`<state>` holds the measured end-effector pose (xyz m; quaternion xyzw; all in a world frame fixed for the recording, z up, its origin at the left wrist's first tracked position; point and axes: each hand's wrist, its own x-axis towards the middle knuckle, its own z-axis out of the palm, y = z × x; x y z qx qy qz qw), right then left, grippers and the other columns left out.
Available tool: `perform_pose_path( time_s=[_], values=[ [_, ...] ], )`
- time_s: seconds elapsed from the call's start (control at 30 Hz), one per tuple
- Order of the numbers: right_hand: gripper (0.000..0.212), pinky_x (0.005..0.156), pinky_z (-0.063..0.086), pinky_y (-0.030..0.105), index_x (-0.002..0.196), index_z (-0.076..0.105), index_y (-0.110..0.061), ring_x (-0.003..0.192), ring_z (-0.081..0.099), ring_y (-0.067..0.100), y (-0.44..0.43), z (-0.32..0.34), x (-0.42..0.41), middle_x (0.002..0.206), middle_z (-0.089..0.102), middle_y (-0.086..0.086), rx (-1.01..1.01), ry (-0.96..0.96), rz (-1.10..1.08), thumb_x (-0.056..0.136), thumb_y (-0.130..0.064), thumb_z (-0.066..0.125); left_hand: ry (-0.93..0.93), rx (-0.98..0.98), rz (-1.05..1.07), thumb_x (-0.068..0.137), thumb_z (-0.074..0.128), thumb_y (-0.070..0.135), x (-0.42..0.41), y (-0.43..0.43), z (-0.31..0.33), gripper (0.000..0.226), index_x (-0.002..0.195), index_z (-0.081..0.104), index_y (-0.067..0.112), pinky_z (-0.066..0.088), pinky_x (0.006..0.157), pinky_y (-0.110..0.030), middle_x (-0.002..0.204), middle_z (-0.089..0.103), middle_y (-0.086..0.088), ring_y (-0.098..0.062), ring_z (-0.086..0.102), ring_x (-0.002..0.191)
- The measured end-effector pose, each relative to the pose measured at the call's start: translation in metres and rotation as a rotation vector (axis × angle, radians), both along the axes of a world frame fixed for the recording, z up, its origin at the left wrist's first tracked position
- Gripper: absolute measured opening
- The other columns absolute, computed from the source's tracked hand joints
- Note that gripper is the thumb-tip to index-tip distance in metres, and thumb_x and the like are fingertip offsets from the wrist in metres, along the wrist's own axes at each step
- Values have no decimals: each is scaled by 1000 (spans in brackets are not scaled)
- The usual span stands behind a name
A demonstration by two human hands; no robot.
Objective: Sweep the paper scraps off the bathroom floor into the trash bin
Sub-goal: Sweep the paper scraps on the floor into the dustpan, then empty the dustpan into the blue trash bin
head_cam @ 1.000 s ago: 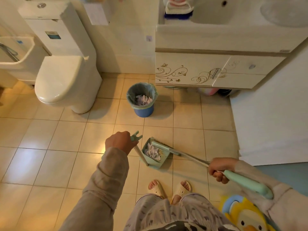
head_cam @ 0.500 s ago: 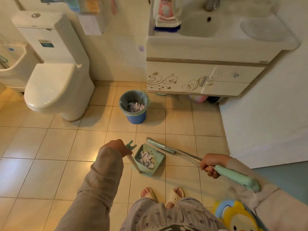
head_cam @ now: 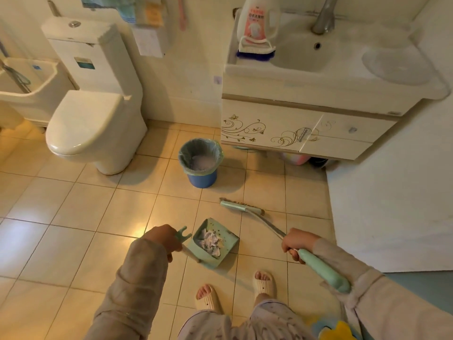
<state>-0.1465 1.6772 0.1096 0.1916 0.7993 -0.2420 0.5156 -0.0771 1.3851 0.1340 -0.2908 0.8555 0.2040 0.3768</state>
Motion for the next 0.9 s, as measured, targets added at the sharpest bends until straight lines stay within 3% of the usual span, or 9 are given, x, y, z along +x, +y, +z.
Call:
perform_pose_path(
  time_s=[0.07,0.17,0.27,0.33,0.43,0.53,0.6,0.73,0.9],
  values=[
    [17,33,31,6,73,39,-9,15,34,4,1,-3,-11,25,40,-2,17,32,83,86,1,39,-12,49,67,87,62,11,5,2,1,36,123,57,9,52,58,-24,83,72,-11,-12,55,47],
    [12,35,33,16,80,40,-5,26,39,7,9,-9,-29,52,41,6,13,50,198,88,4,40,-124,178,199,88,57,4,12,10,5,46,133,46,11,52,57,-30,64,61,-7,-17,56,50],
    [10,42,33,20,98,37,-3,45,40,12,21,-19,-41,58,42,6,11,73,312,90,2,40,-212,261,272,87,57,5,21,28,4,46,131,45,14,49,54,-27,65,62,-6,-17,57,52],
    [5,45,34,20,94,41,-2,48,41,12,32,-27,-44,59,43,6,2,42,346,89,1,40,-210,250,307,86,57,4,26,48,-2,44,128,49,15,51,57,-28,67,61,-5,-16,56,53],
    [19,46,35,21,70,43,-6,48,40,13,46,-42,-38,57,42,5,-29,-25,313,88,1,41,-104,76,255,84,60,1,34,75,-13,49,130,51,17,53,72,-27,90,59,-5,-14,58,66],
    [12,45,33,24,77,45,1,46,36,16,57,-51,-21,53,37,8,-64,-66,157,87,6,39,-80,-51,165,85,59,5,48,97,-12,51,132,50,23,48,90,-29,119,60,-6,-19,59,101],
    [17,38,32,21,72,44,0,42,37,15,59,-55,-12,54,36,8,-87,-73,82,87,6,38,-50,-82,197,87,55,7,61,109,-13,50,133,48,23,45,95,-28,127,58,-4,-21,55,115],
    [25,38,32,18,67,40,-4,14,35,10,56,-49,-5,31,41,6,-147,-84,9,91,0,38,85,-125,431,87,54,8,87,120,-14,39,125,56,18,47,88,-27,116,63,-6,-20,58,99],
    [17,30,36,10,76,38,-4,13,38,15,55,-35,-1,19,33,1,-241,-126,-79,93,-2,36,225,-184,689,83,63,13,114,124,-5,32,115,64,15,45,66,-26,88,60,-4,-18,53,76]
  ],
)
